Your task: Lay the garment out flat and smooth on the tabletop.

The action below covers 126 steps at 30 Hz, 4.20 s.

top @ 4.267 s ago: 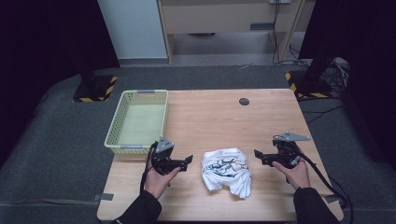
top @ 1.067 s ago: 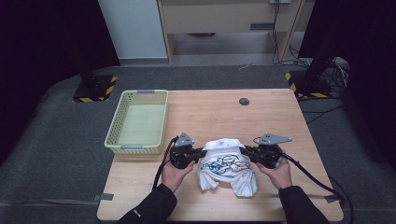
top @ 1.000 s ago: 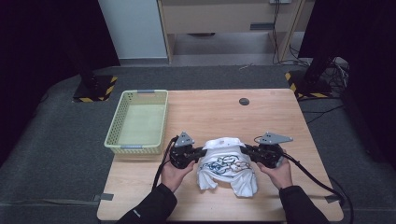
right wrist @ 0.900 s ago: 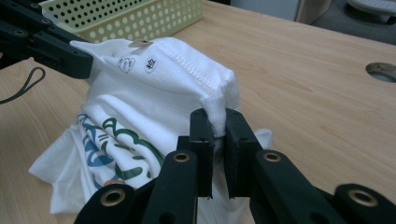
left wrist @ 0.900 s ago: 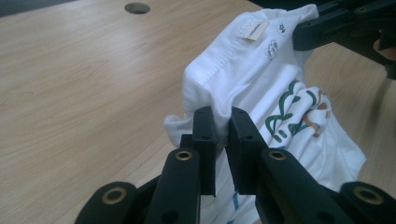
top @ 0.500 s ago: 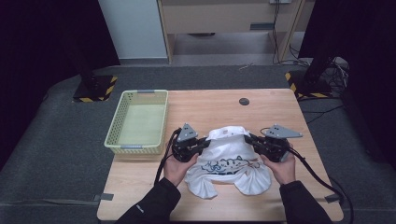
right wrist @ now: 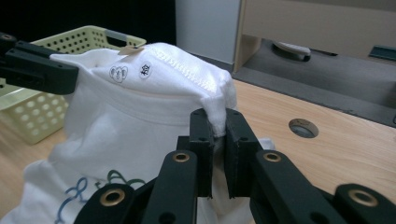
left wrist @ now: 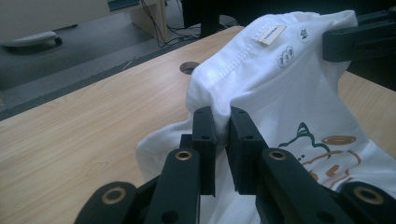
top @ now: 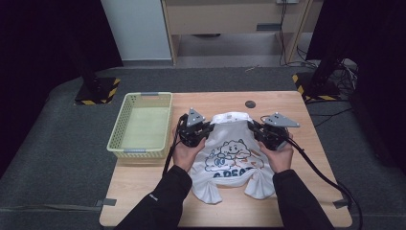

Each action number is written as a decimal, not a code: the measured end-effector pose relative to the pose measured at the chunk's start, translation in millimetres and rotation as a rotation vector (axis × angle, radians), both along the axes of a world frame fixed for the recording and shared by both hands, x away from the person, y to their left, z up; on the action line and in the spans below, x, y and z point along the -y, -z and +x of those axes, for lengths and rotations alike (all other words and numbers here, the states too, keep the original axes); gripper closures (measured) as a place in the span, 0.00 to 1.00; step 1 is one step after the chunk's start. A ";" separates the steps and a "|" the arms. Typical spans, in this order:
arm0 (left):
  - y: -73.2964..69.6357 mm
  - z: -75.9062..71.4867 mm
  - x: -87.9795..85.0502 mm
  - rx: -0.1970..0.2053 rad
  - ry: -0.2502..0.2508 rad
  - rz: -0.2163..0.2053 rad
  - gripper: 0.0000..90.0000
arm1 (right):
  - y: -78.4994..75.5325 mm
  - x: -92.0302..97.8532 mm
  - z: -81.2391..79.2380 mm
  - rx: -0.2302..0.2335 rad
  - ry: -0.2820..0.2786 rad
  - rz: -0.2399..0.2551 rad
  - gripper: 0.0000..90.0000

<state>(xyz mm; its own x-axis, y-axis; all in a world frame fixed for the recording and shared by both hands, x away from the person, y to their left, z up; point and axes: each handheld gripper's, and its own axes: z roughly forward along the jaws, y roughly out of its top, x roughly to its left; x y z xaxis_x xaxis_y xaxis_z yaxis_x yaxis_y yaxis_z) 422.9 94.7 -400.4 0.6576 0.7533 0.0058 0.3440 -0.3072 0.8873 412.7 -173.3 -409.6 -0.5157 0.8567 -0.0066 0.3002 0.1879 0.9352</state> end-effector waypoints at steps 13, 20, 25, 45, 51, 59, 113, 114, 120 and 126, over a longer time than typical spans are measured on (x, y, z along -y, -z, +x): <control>21.1 35.7 -1.5 -0.103 -0.106 0.068 0.74 | 24.4 -12.8 37.2 -0.036 0.121 -0.054 0.70; 20.5 21.8 -15.2 -0.111 -0.091 0.028 0.58 | 27.9 -0.6 25.6 -0.056 0.104 -0.049 0.41; 11.6 2.9 -20.6 -0.075 -0.062 0.072 0.47 | 22.6 7.5 9.8 -0.059 0.089 -0.039 0.34; 28.0 -55.9 -49.8 -0.069 -0.058 0.079 0.23 | 34.9 30.1 -48.6 -0.098 0.071 -0.061 0.15; 41.9 -70.3 -65.3 -0.107 -0.067 0.100 0.20 | 45.3 45.6 -60.2 -0.124 0.090 -0.064 0.13; 56.2 -84.1 -71.3 -0.123 -0.071 0.104 0.18 | 53.9 58.4 -70.7 -0.145 0.107 -0.064 0.12; 126.8 -76.0 -62.6 -0.208 -0.073 0.333 0.07 | 122.5 74.6 -57.2 -0.353 0.153 -0.299 0.04; 127.3 -74.8 -62.7 -0.200 -0.078 0.330 0.07 | 122.8 75.1 -55.8 -0.348 0.153 -0.298 0.03; 128.9 -67.9 -64.4 -0.168 -0.098 0.326 0.07 | 125.8 76.0 -46.5 -0.305 0.167 -0.287 0.03; 130.6 -63.0 -64.9 -0.141 -0.114 0.319 0.08 | 128.7 77.0 -37.2 -0.280 0.182 -0.264 0.03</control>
